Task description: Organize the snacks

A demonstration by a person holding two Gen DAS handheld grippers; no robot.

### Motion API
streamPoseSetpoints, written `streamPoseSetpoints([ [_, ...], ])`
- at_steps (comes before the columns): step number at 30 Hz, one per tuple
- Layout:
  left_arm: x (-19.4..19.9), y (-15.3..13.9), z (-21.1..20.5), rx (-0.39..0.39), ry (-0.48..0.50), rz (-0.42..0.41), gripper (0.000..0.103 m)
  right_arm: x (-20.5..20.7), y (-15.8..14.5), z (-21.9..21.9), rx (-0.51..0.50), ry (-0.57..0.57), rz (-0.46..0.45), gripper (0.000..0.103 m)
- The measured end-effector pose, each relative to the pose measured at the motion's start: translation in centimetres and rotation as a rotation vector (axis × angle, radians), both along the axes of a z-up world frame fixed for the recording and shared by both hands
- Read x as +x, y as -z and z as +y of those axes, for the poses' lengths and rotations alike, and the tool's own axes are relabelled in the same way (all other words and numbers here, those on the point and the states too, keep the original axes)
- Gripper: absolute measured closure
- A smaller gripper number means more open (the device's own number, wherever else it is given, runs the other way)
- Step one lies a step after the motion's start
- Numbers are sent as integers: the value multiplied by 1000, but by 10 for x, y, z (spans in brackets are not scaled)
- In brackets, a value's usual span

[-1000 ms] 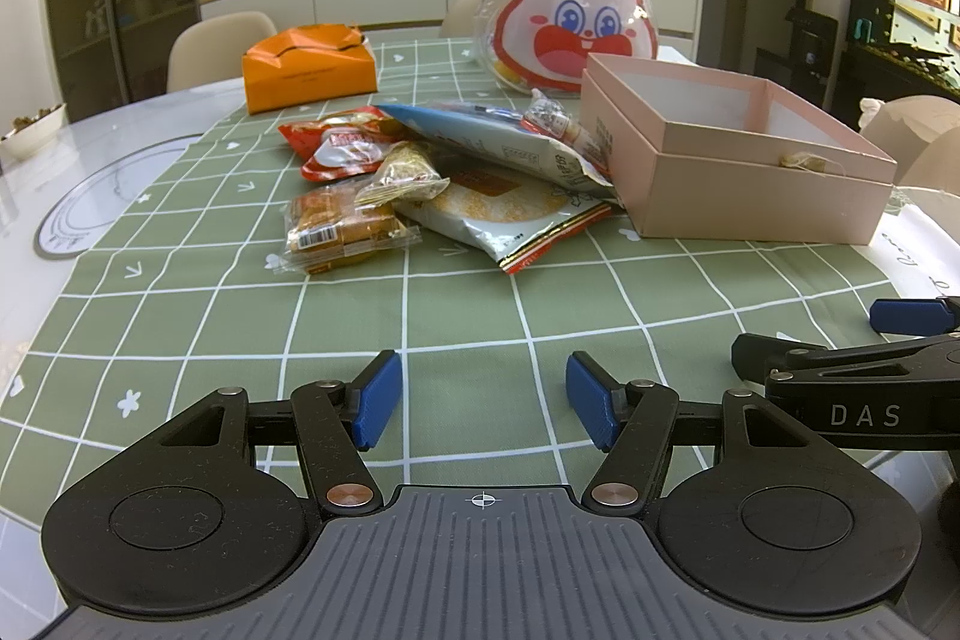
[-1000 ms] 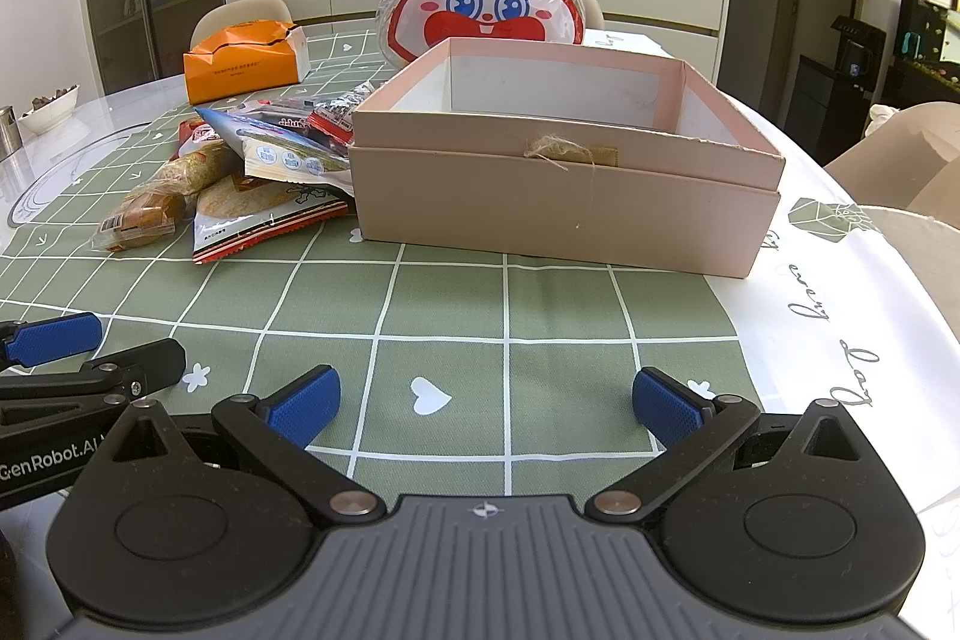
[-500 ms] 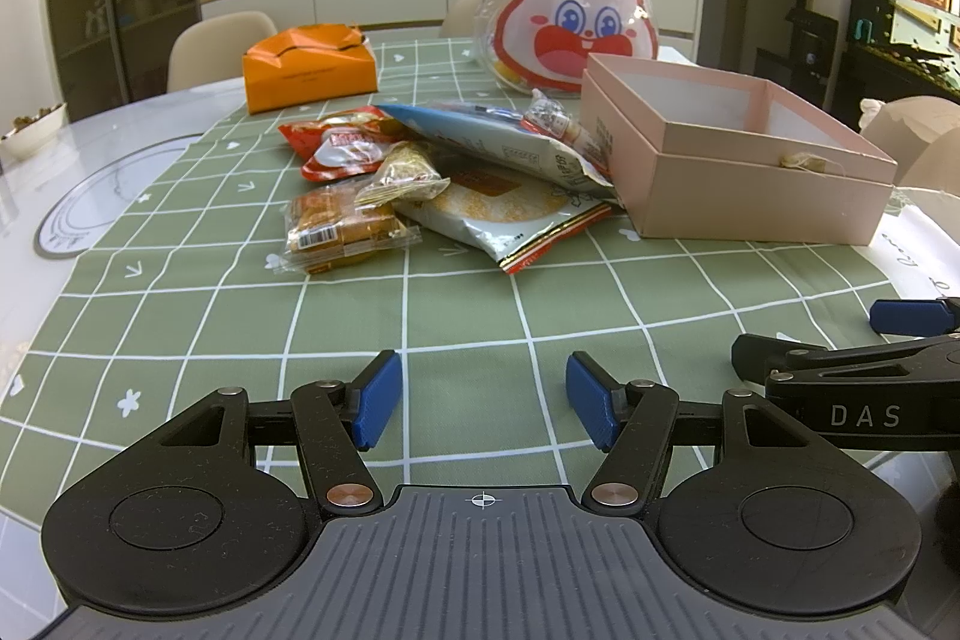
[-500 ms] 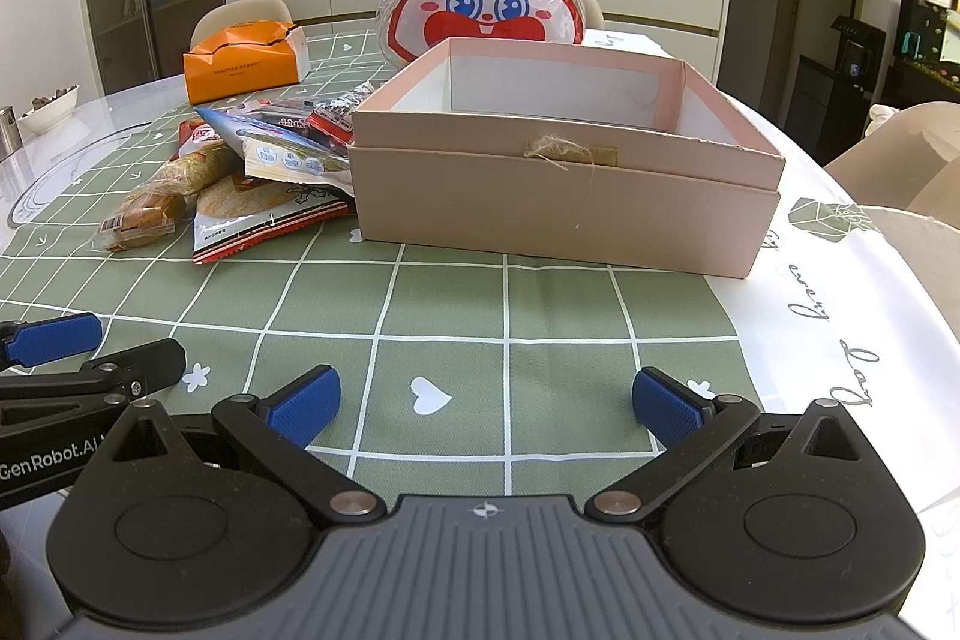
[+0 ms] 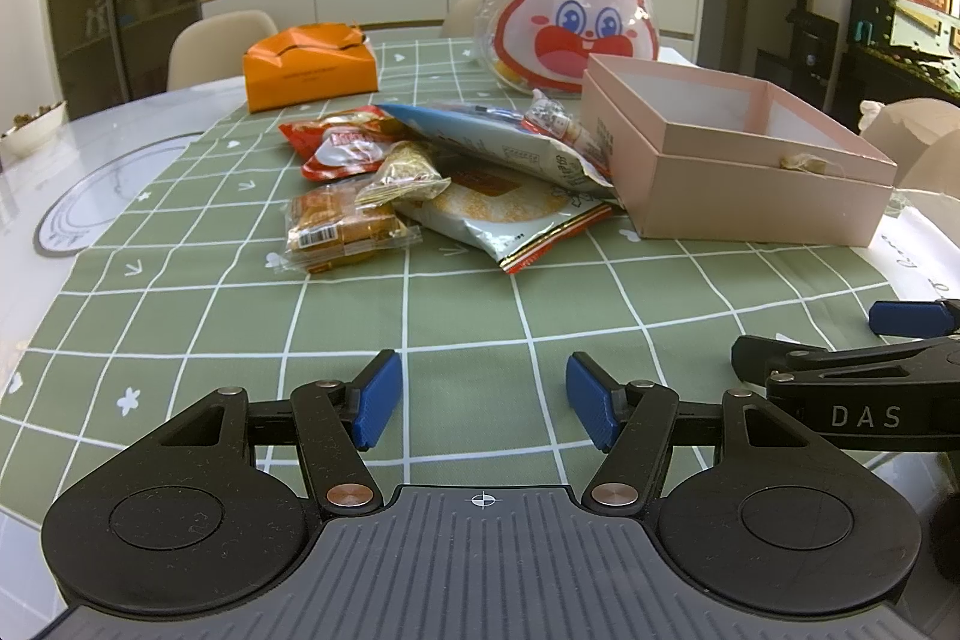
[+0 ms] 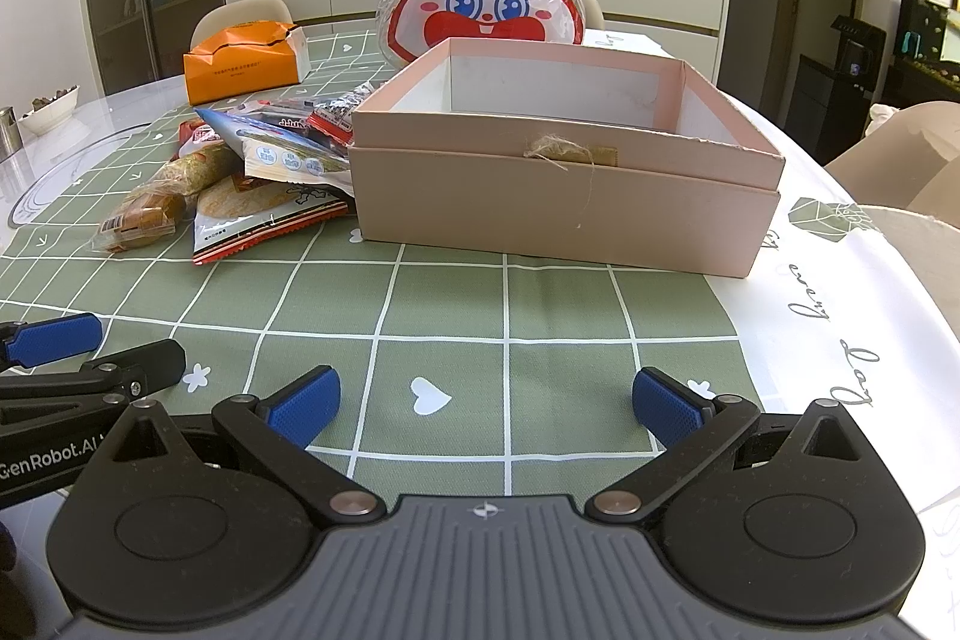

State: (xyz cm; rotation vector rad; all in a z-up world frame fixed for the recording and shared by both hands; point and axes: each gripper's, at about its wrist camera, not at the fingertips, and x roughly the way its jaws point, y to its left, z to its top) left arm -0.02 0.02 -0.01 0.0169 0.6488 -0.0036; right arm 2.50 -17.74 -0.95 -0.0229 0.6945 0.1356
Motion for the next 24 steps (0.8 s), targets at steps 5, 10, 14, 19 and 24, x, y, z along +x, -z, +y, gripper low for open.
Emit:
streamPoseSetpoints([
  [5, 2, -8, 20, -147, -7, 39, 38, 15, -9, -3, -23, -71, 143, 0],
  [10, 16, -25, 51, -171, -31, 97, 38, 14, -9, -2, -29, -68, 173, 0],
  [14, 37, -38, 89, -246, -86, 142, 40, 23, -13, 10, -38, -78, 211, 0],
  [19, 84, -71, 117, -265, -22, 183, 40, 33, -32, 54, -24, -178, 185, 8],
  [24, 146, -73, 99, -222, 98, 255, 42, 32, -50, 86, -26, -118, 99, 9],
])
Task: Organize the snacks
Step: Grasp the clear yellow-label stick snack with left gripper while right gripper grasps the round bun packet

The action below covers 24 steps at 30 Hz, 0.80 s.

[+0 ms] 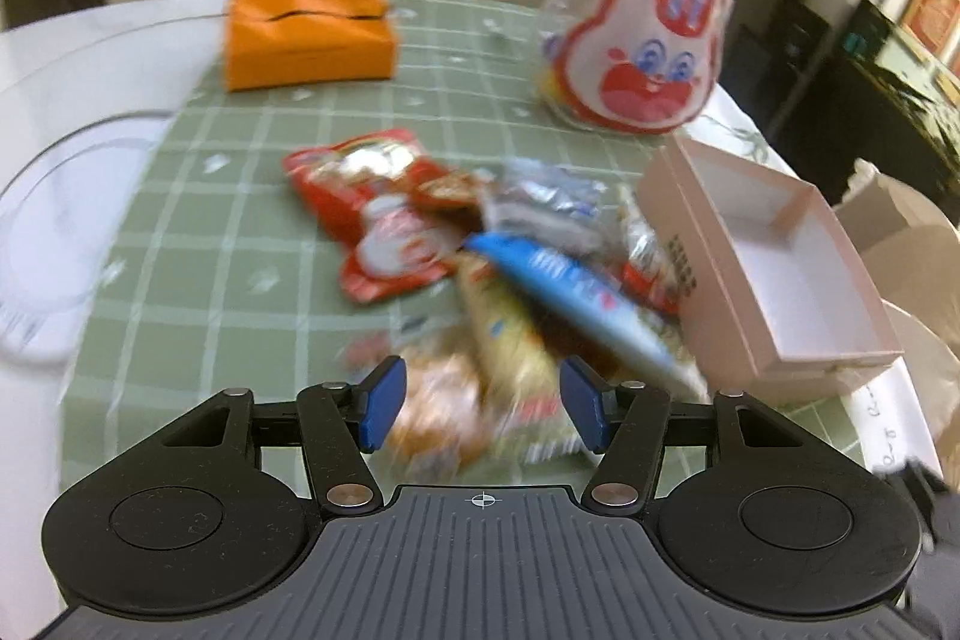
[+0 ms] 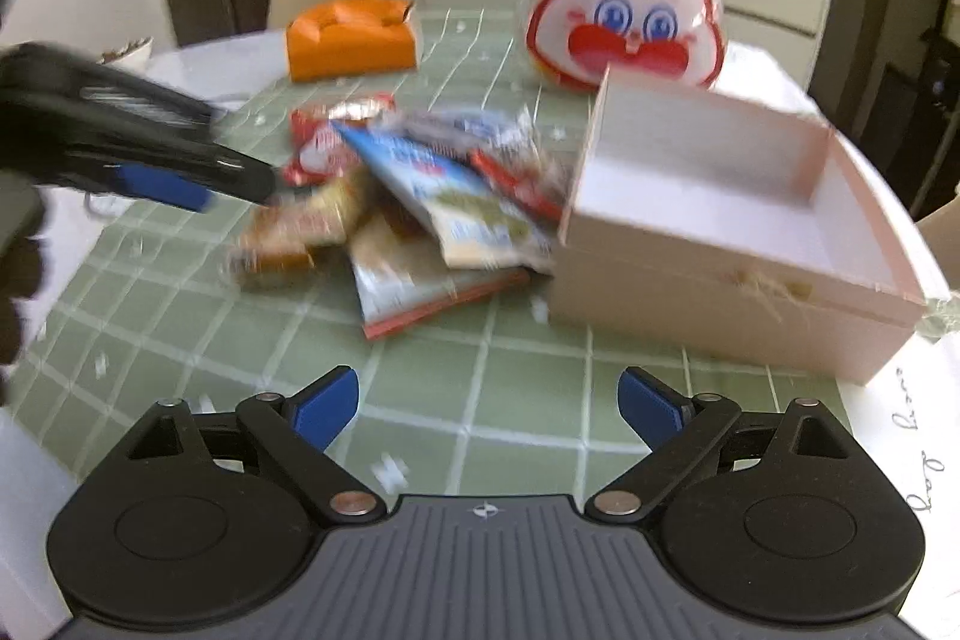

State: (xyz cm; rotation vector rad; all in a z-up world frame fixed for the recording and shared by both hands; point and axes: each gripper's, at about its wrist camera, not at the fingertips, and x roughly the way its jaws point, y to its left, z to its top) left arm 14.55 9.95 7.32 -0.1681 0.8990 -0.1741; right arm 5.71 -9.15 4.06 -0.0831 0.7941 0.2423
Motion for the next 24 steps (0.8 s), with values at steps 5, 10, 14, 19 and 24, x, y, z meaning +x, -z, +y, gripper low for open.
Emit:
streamPoseSetpoints([
  [5, 44, 28, -18, 41, 47, 40, 59, -5, -5, 2, -19, 32, 40, 10],
  [10, 38, 35, -8, -2, 70, 36, 69, -8, -9, -4, -51, 20, 22, 10],
  [14, 8, 26, 12, -54, 80, 37, 71, -4, -12, 2, -43, -25, -2, 10],
  [19, -48, 14, 40, -35, 25, 24, 71, 10, -10, 27, -11, -116, -12, 10],
  [24, -98, 20, 69, 13, -86, 58, 71, 33, -11, 61, 36, -190, -35, 10],
])
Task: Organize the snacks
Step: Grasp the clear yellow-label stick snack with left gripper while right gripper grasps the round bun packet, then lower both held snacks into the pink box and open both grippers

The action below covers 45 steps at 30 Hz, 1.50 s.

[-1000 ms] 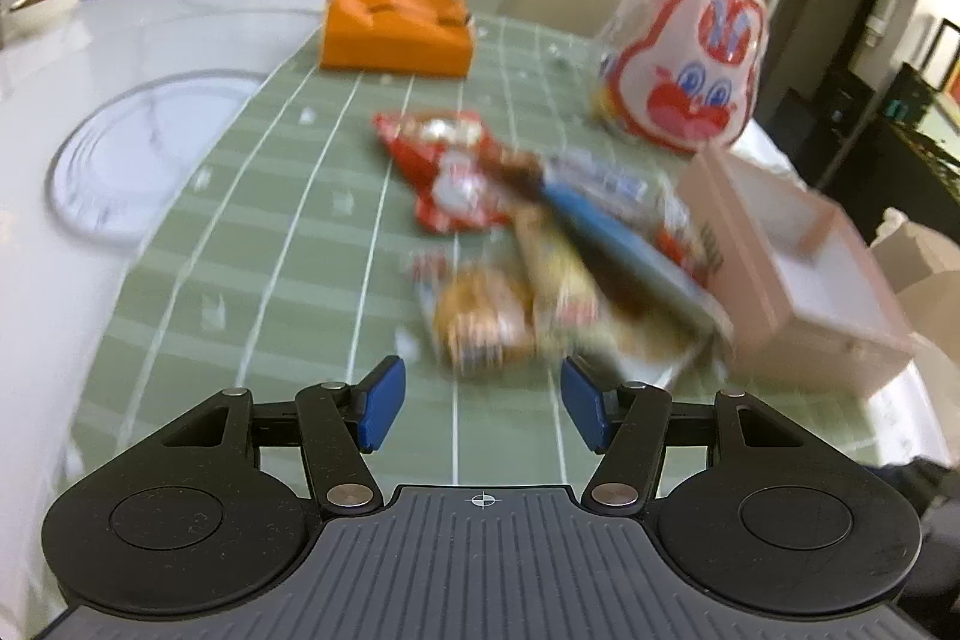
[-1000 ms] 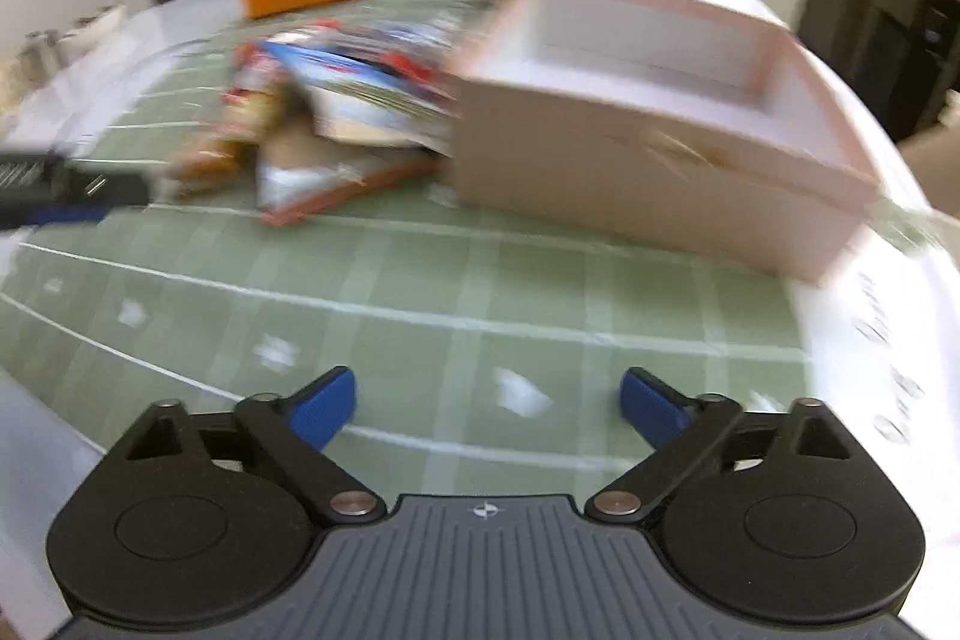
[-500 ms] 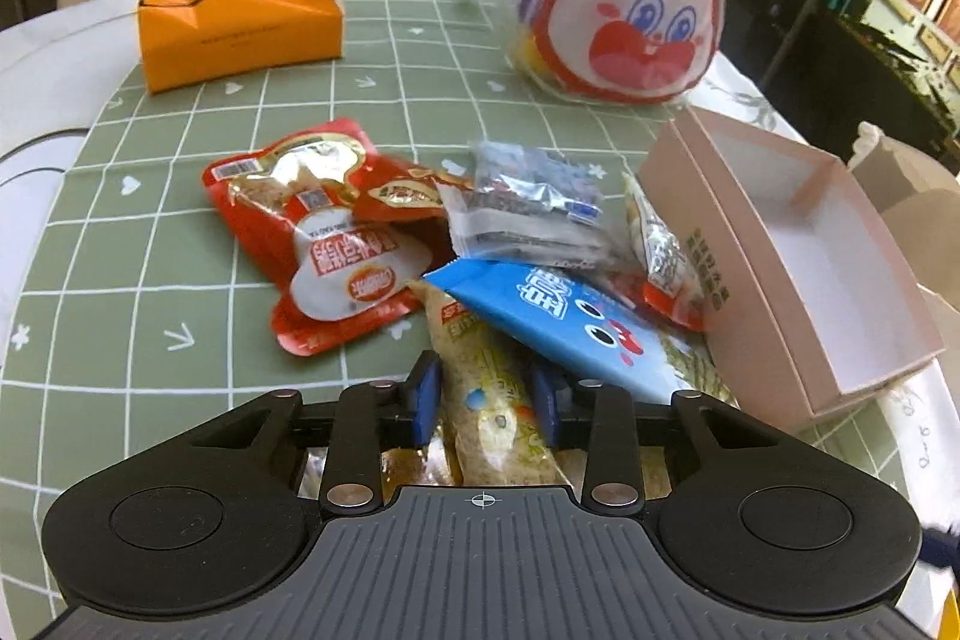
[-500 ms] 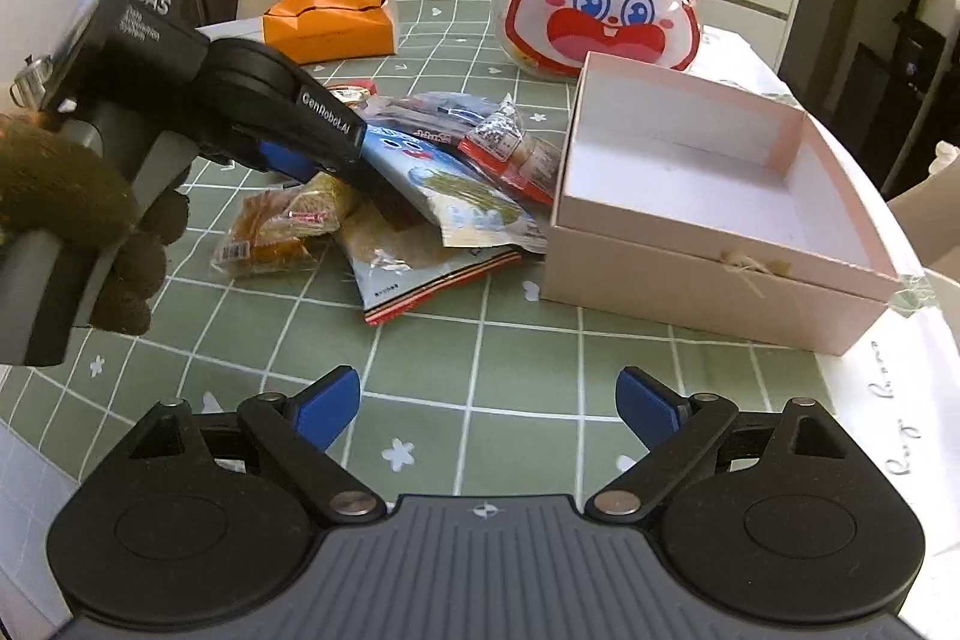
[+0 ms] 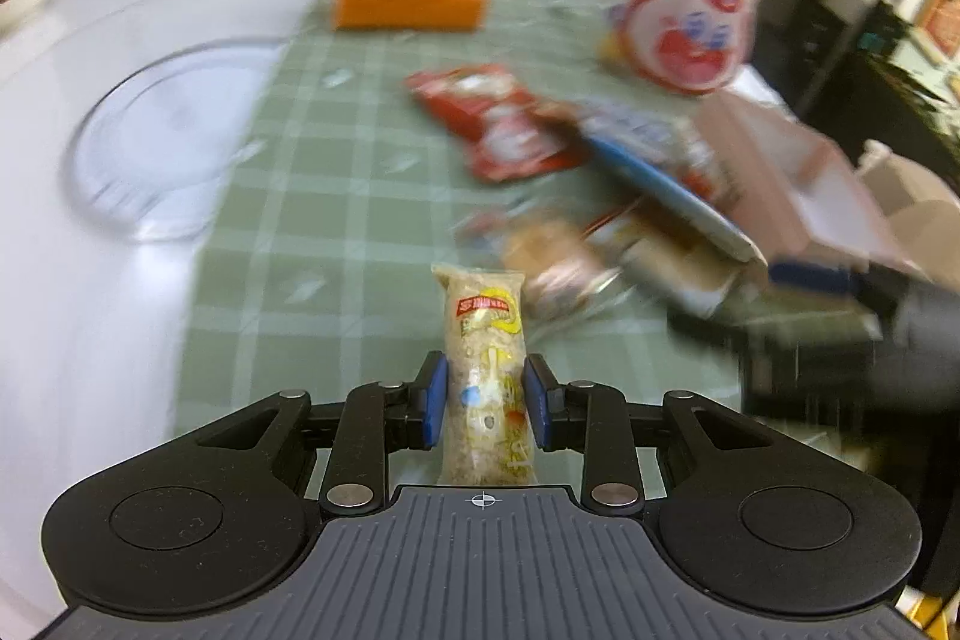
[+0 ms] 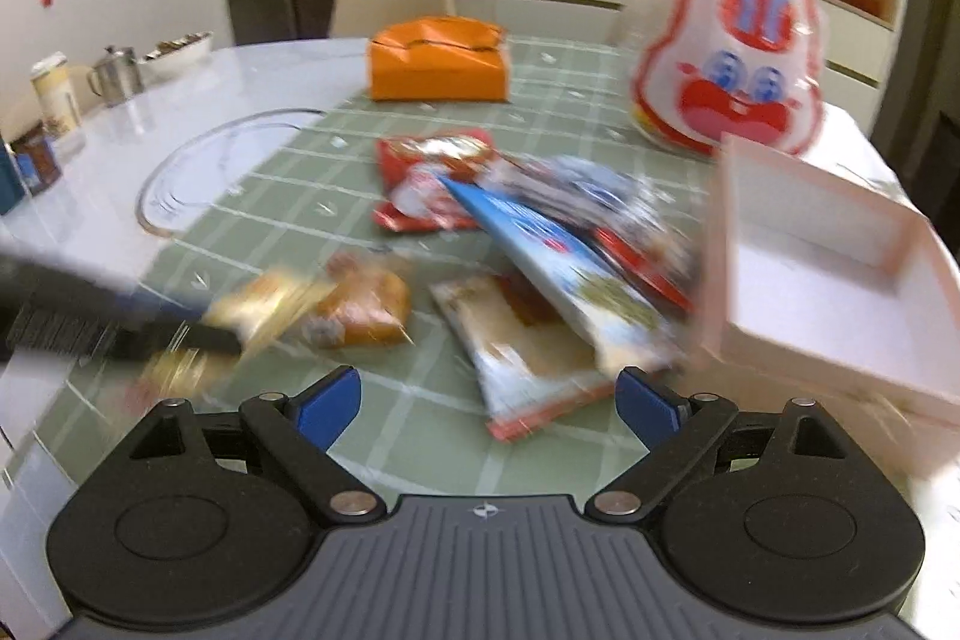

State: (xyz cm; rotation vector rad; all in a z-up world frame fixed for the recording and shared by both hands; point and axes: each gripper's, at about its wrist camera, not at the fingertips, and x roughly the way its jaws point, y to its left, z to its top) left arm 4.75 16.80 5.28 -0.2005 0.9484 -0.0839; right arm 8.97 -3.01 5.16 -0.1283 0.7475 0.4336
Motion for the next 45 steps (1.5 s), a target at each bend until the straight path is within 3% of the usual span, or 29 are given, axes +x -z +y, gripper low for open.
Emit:
streamPoseSetpoints([
  [4, -16, 14, 12, 2, -62, 57, 71, 27, 6, 37, 31, -89, 38, 15],
  [7, -24, 15, 14, -8, -89, 55, 71, 47, 22, 64, -1, -115, 106, 21],
  [9, -25, 15, 11, 1, -94, 57, 71, 55, 32, 74, -31, -121, 136, 29],
  [11, -24, 14, 8, 12, -92, 63, 71, 53, 33, 76, -49, -115, 135, 44],
  [13, -23, 15, 7, 11, -89, 70, 70, 49, 27, 72, -36, -123, 153, 48],
  [18, -14, 21, -2, 12, -40, 82, 68, 19, 2, 38, -12, -144, 121, 48],
  [22, -10, 22, -12, 20, 5, 86, 67, -3, -10, 0, -10, -70, 131, 48],
  [27, -9, 22, -31, 100, 0, 77, 69, -36, -12, -51, -111, -4, 88, 48],
  [31, -20, 20, -57, -18, 45, 91, 69, -54, -10, -102, -112, 37, 89, 48],
  [36, -40, 8, -131, -72, 169, 115, 69, -75, -9, -156, -125, 40, 71, 48],
  [41, -33, -32, -187, -98, 219, 13, 69, -89, -12, -201, -110, 36, 38, 48],
  [45, 22, -73, -218, -88, 192, -137, 69, -87, -18, -222, -60, 22, -1, 48],
])
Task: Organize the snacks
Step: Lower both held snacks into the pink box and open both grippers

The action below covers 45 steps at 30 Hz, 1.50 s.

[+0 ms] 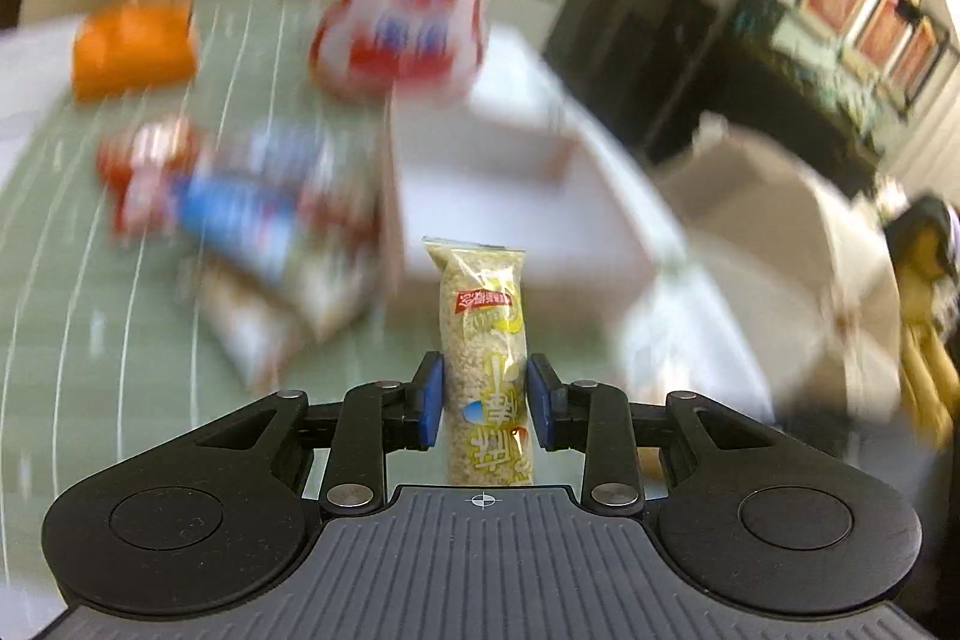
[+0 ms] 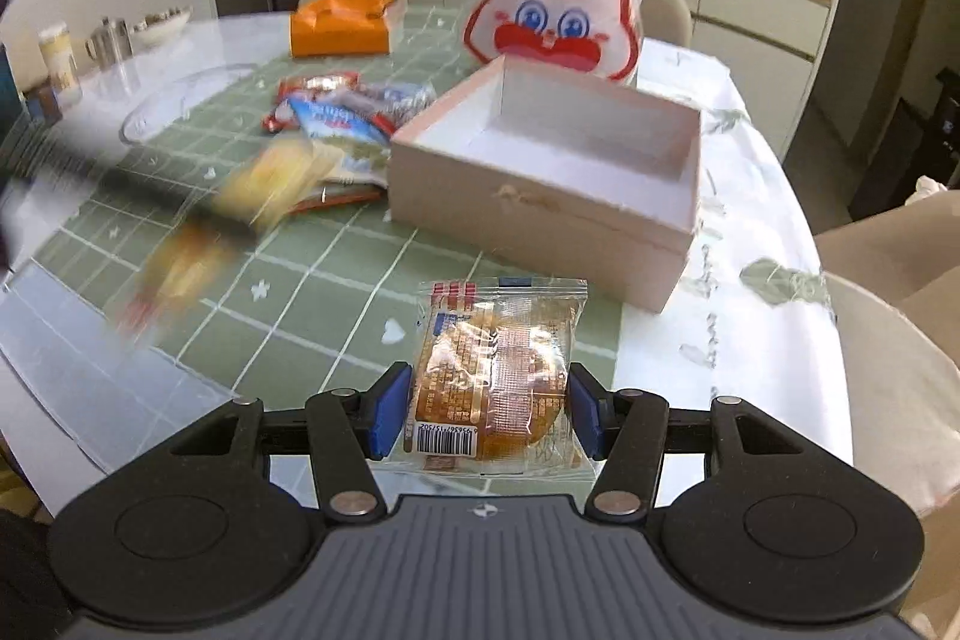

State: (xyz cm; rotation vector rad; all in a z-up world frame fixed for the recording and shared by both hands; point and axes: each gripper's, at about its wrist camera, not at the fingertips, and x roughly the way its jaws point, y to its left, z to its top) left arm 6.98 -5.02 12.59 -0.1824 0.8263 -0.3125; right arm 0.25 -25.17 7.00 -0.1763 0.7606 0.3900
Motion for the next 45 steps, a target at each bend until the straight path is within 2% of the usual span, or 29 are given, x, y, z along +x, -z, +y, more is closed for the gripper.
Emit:
streamPoseSetpoints([
  [2, 46, -8, -18, 11, -36, -39, 69, 3, -1, -4, 10, -4, -18, 48],
  [4, 100, -3, -33, -4, -61, -8, 69, 8, 0, -6, 16, -5, -18, 48],
  [5, 121, 5, -41, 20, -68, 13, 69, 11, -1, -6, 15, -1, -17, 48],
  [8, 160, 37, -63, 125, -67, 93, 69, 14, -4, -8, 10, 17, -29, 48],
  [11, 172, 65, -65, 120, -20, 188, 67, 15, -7, -16, 13, 37, -43, 48],
  [14, 162, 58, -64, 95, -35, 113, 68, 19, -10, -24, 42, 60, -37, 48],
  [18, 129, 26, -27, -106, -172, 22, 68, 43, -31, -24, 117, 66, -53, 48],
  [19, 118, 20, -17, -131, -195, -1, 68, 55, -37, -20, 120, 70, -68, 48],
  [21, 96, 13, 1, -122, -239, -11, 68, 88, -43, -9, 94, 89, -76, 48],
  [23, 78, 12, 13, -101, -255, 17, 68, 128, -39, -1, 80, 110, -41, 48],
  [27, 27, 28, 40, -100, -271, 87, 68, 209, -7, 19, 32, 130, 111, 48],
  [30, -9, 46, 63, -88, -338, 161, 68, 241, 19, 30, 16, 124, 225, 48],
  [32, -28, 60, 78, -69, -356, 210, 68, 249, 26, 33, 23, 122, 259, 46],
  [34, -42, 69, 94, -69, -377, 243, 68, 249, 19, 36, 25, 134, 242, 45],
  [36, -50, 74, 111, -86, -401, 262, 68, 241, 0, 40, 40, 156, 163, 44],
  [38, -48, 77, 125, -98, -415, 267, 68, 230, -21, 53, 71, 123, 101, 24],
  [39, -43, 77, 130, -102, -414, 264, 68, 226, -29, 65, 79, 93, 95, 22],
  [43, -20, 71, 136, -121, -352, 234, 68, 230, -37, 121, 82, 30, 125, 22],
  [45, -9, 73, 136, -140, -312, 227, 68, 241, -30, 152, 40, 29, 144, 26],
])
